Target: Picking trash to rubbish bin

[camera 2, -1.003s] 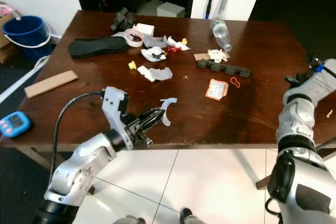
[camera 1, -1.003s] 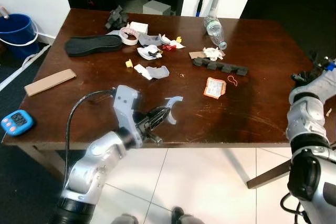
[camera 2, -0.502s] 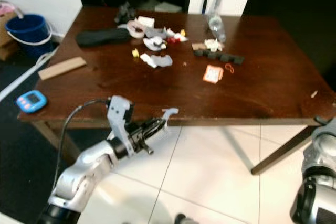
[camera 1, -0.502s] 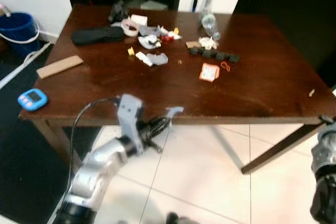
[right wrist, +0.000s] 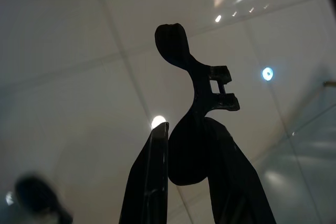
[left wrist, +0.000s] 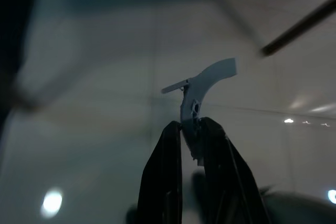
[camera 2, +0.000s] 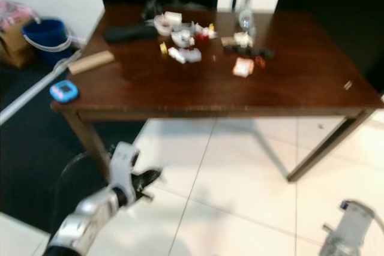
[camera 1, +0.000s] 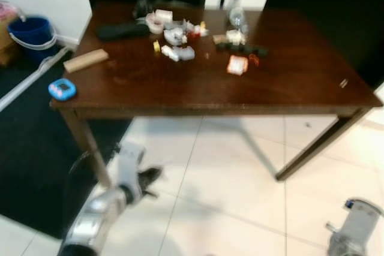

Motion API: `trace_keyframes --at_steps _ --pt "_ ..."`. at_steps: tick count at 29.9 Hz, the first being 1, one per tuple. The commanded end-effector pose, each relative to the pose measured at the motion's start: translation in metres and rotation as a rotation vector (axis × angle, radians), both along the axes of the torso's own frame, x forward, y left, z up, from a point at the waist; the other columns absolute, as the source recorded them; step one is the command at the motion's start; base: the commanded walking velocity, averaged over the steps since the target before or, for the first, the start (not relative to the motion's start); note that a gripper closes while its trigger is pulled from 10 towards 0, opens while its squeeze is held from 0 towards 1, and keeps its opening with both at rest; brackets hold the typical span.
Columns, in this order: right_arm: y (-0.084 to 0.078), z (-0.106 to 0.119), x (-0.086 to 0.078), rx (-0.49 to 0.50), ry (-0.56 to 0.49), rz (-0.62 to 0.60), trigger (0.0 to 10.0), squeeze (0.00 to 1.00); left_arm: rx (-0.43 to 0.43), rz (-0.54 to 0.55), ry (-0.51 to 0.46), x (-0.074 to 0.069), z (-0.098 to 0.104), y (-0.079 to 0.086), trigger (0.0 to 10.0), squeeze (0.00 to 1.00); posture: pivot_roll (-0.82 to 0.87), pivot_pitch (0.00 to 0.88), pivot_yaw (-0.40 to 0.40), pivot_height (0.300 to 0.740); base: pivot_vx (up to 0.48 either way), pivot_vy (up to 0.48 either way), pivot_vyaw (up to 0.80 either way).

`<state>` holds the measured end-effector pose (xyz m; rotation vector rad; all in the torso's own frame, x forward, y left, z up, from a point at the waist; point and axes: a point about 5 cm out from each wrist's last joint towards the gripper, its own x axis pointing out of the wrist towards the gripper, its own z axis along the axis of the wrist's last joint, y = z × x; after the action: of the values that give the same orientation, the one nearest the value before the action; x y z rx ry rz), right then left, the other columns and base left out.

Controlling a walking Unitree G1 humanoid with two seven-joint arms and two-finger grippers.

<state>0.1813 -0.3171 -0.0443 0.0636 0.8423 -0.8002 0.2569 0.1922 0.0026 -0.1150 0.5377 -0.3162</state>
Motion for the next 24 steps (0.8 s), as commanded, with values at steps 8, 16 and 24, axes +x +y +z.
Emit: trace_keyframes --at_steps 8,16,24 --pt "0.065 -0.052 -0.059 0.163 0.345 0.319 10.0 0.00 0.137 0.577 0.369 -0.092 -0.067 0.085 10.0 0.00 0.14 0.119 -0.069 0.740 0.000 0.000 -0.70" --pt "0.076 -0.048 -0.037 0.116 0.381 0.600 10.0 0.00 0.222 0.708 0.699 -0.190 -0.106 0.072 10.0 0.00 0.16 0.097 -0.072 0.740 0.000 0.000 -0.80" --pt "0.074 -0.044 -0.029 0.095 0.370 0.615 10.0 0.00 0.235 0.688 0.725 -0.196 -0.111 0.062 10.0 0.00 0.16 0.079 -0.082 0.740 0.000 0.000 -0.80"
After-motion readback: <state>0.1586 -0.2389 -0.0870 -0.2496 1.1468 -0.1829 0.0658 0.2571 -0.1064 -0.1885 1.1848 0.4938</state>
